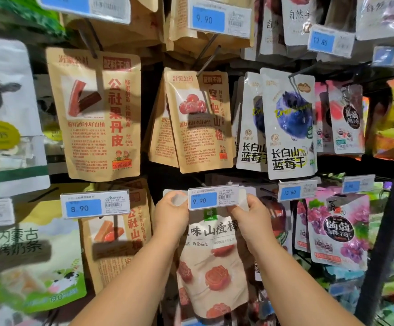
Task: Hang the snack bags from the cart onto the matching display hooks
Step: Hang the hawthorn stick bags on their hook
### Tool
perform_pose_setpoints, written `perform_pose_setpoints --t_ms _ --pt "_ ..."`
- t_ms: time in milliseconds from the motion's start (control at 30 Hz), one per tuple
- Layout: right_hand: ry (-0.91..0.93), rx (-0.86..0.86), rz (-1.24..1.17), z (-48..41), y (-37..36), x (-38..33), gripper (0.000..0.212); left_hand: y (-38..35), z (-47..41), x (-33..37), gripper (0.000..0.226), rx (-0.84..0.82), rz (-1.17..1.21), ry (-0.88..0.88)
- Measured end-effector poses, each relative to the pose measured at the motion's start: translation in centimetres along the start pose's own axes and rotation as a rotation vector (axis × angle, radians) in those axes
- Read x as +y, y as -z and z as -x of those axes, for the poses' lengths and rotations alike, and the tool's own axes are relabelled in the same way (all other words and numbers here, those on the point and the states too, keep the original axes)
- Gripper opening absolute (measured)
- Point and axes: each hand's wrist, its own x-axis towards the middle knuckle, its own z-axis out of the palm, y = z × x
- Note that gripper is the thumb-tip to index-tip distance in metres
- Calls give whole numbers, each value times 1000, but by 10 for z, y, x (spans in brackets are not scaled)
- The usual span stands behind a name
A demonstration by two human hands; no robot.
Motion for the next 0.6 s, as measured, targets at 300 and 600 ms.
perform_pose_setpoints --t_ms 300,600 --pt "43 -84 -38 -4 1 2 32 0 4 4 26 31 -529 -454" --pt "19 -102 -81 -5 -1 7 32 -8 3 7 22 -182 -306 -424"
